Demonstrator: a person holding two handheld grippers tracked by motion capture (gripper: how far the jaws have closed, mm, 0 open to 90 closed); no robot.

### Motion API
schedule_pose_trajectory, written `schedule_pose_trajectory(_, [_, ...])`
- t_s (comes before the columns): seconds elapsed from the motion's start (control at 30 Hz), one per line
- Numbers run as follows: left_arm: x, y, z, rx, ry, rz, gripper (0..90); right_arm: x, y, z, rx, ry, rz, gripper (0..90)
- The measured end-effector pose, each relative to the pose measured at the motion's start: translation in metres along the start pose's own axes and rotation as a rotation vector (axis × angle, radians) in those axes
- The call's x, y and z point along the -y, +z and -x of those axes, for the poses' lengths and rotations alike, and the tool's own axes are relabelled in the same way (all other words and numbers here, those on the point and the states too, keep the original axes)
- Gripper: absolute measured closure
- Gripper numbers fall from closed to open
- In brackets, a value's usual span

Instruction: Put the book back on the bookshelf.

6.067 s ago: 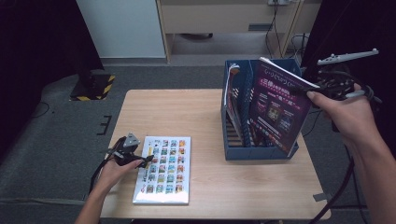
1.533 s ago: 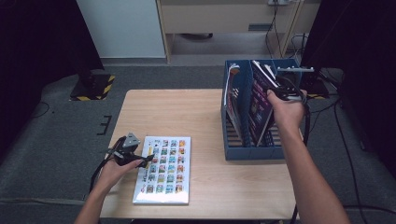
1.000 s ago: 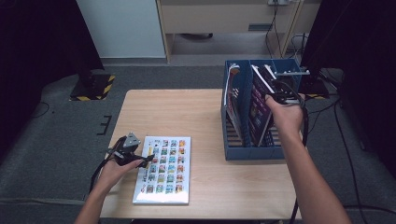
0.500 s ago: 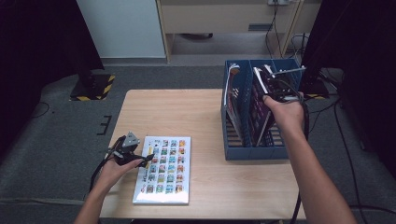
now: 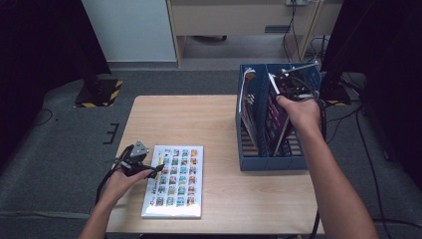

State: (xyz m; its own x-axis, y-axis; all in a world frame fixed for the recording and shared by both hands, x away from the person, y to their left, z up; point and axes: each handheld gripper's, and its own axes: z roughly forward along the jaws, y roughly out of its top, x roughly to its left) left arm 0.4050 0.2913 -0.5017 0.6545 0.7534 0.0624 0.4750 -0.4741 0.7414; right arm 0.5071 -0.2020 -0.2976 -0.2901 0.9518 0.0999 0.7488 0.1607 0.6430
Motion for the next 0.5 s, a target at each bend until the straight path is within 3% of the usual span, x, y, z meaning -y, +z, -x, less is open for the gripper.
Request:
schedule_pose_trajectory(0.27, [-0.0005, -0.0005, -0.0003, 0.001, 0.002, 0.000, 5.6, -0.0059, 0.0023, -0.0028, 0.022, -0.025, -0.019, 82.5])
schedule_pose_trajectory(0.5, [-0.0008, -0.0013, -0.0011, -0.001, -0.001, 0.004, 5.6, -0.0035, 0.0019, -0.0012, 0.077, -0.014, 0.031, 82.8])
